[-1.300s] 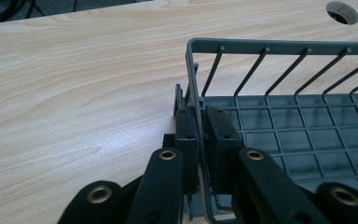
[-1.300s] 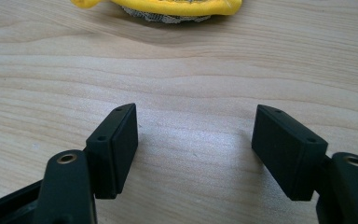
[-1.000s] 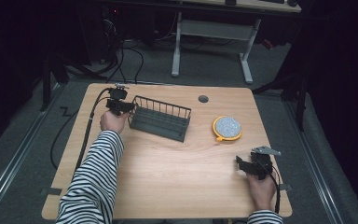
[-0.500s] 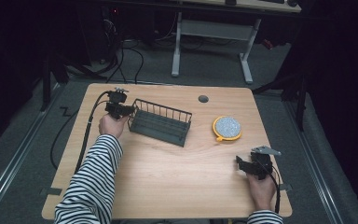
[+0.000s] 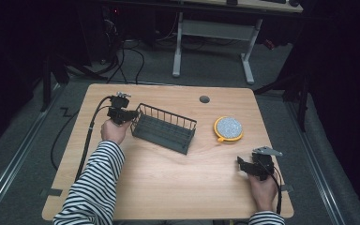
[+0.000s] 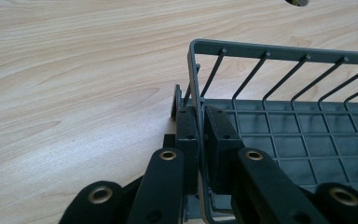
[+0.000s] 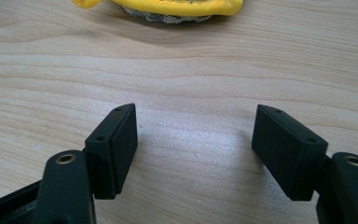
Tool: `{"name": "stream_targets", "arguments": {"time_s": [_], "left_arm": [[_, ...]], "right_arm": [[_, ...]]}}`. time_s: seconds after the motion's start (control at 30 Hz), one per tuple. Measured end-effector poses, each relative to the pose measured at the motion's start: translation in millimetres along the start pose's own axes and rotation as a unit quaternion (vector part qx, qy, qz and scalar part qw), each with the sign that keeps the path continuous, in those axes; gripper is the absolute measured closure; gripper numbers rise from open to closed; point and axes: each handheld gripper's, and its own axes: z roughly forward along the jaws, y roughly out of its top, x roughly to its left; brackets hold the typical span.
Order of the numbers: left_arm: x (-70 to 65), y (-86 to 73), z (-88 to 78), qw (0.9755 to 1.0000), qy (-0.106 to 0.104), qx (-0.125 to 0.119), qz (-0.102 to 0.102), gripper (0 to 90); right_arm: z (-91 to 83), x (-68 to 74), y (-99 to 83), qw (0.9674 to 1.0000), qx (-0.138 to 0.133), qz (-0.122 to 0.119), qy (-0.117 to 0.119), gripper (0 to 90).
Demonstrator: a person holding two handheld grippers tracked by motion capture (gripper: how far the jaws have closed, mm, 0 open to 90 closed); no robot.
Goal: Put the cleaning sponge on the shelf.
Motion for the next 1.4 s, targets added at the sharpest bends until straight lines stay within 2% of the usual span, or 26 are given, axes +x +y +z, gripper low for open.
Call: {"name": "stream_targets", "arguments": {"time_s": [0.13,0.33,0.43,0.77,0.93,1.1,1.4], "left_arm": [[-2.5,-3.6,-0.7,1.0,-0.003,-0.007,-0.001,85.5],[-8.9,-5.7,-6.0,0.9998,0.001,0.009,0.019,85.5],[-14.6,-7.6,-8.0,0.9996,0.001,0.013,0.023,85.7],[-25.6,-18.6,-15.0,0.9998,-0.009,0.01,0.014,85.6],[-37.0,-25.2,-19.6,0.9993,-0.01,0.015,0.033,85.7],[-45.8,-28.1,-18.7,0.999,-0.019,0.009,0.039,85.7],[-50.6,-34.6,-25.0,0.9989,-0.027,0.007,0.037,84.5]], "right_arm": [[0.4,-0.9,0.0,1.0,-0.003,-0.002,0.001,31.7],[0.4,-0.5,0.0,1.0,-0.003,-0.001,0.001,31.7],[0.4,-0.5,0.0,1.0,-0.003,-0.001,0.001,31.7],[0.3,-0.6,0.1,1.0,-0.001,-0.001,0.001,31.7],[0.4,-0.2,0.1,1.0,-0.002,0.0,0.001,31.7],[0.5,-0.2,0.1,1.0,-0.002,0.0,0.0,31.7],[0.5,-0.1,0.1,1.0,-0.003,0.0,0.0,31.8]]}}
